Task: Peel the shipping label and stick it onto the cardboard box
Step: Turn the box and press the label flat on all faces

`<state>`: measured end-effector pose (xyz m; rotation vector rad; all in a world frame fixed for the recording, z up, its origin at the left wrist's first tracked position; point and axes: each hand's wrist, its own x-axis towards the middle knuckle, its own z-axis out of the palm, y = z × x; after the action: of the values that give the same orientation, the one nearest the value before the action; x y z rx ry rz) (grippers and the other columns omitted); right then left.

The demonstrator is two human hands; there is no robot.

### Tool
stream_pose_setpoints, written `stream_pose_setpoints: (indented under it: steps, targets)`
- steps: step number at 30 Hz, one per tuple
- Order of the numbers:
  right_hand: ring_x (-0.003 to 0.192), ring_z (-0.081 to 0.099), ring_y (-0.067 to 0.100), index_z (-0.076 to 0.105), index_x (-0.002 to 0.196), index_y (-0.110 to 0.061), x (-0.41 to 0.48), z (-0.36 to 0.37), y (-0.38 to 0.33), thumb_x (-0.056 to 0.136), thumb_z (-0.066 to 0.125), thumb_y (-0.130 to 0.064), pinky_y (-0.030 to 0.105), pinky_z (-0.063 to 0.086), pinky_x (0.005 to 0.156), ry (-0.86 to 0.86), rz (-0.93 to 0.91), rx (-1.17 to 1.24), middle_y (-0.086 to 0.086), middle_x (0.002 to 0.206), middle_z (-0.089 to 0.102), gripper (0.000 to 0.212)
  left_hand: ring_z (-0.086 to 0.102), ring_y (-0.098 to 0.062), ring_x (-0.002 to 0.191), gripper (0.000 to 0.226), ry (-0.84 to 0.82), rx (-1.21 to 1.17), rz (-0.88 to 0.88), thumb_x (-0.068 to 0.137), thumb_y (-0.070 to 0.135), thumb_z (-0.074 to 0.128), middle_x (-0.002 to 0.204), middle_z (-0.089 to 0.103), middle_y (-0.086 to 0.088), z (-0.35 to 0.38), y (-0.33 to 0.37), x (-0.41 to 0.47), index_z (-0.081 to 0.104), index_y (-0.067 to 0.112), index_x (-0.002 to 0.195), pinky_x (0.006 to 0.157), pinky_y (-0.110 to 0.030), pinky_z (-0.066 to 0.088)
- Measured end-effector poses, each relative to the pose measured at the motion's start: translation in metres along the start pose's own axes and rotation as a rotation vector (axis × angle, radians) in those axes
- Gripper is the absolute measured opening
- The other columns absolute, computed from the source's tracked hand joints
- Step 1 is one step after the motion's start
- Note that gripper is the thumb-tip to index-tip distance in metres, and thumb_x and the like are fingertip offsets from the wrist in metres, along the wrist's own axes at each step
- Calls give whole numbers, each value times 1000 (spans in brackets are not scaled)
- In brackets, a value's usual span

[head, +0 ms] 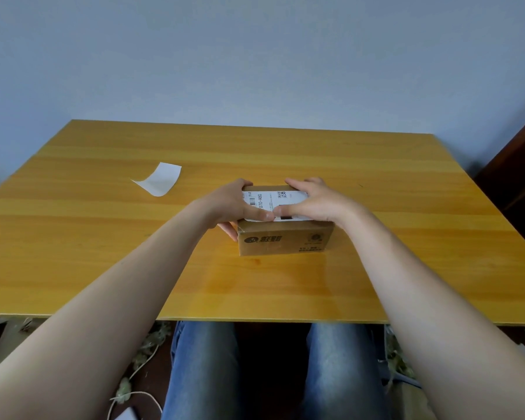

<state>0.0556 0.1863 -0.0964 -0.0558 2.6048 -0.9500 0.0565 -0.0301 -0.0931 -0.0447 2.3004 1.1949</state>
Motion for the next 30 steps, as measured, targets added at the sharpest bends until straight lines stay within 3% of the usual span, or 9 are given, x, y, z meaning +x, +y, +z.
stream_pose_setpoints:
  steps: [2, 5, 9, 14, 18, 26, 30]
  targets:
    - [155, 26, 25, 37, 159, -42, 1, 2, 0, 89, 68, -66, 43, 28, 119, 48, 16, 76, -5, 171, 13, 81, 77, -26, 98, 100, 47, 4, 3, 79, 43, 90, 125, 66, -2, 4, -1, 2, 33, 24, 159, 71, -54, 67]
    - [154, 29, 26, 42, 158, -40, 2, 6, -2, 92, 65, -65, 44, 31, 117, 87, 22, 60, -2, 169, 18, 74, 76, -26, 96, 89, 108, 6, -5, 85, 51, 83, 120, 68, -4, 8, 0, 3, 37, 23, 156, 67, -55, 67]
    - [147, 37, 24, 43, 158, -37, 3, 9, -2, 89, 73, -59, 33, 37, 101, 100, 8, 42, 0, 165, 23, 79, 77, -29, 95, 84, 86, -8, -8, 88, 46, 81, 118, 69, -5, 6, -1, 6, 38, 23, 156, 68, -56, 66]
    - [145, 39, 24, 44, 157, -33, 3, 9, -3, 80, 83, -57, 36, 38, 107, 109, 13, 55, 2, 162, 27, 89, 79, -31, 93, 84, 45, -39, -6, 85, 38, 87, 118, 71, -9, 0, -4, 10, 41, 21, 154, 70, -56, 66]
    - [144, 38, 23, 40, 159, -35, 3, 8, -2, 71, 88, -60, 32, 36, 97, 75, 26, 28, 1, 163, 23, 104, 77, -27, 96, 92, 9, -87, 15, 82, 25, 91, 120, 65, -1, -6, -6, 8, 40, 23, 158, 77, -54, 66]
    - [149, 32, 28, 27, 163, -40, 4, 7, 0, 61, 88, -69, 43, 34, 114, 22, 44, -64, -2, 167, 12, 122, 77, -29, 104, 96, -46, -126, 34, 74, 14, 95, 126, 66, -7, -11, -13, 6, 45, 29, 154, 84, -52, 65]
    - [152, 30, 29, 29, 163, -38, 1, 6, -1, 71, 80, -73, 47, 35, 117, 83, 58, 7, -2, 168, 13, 111, 78, -27, 97, 82, 32, -165, 17, 77, 18, 94, 116, 71, -6, -6, -14, 3, 49, 26, 144, 79, -52, 66]
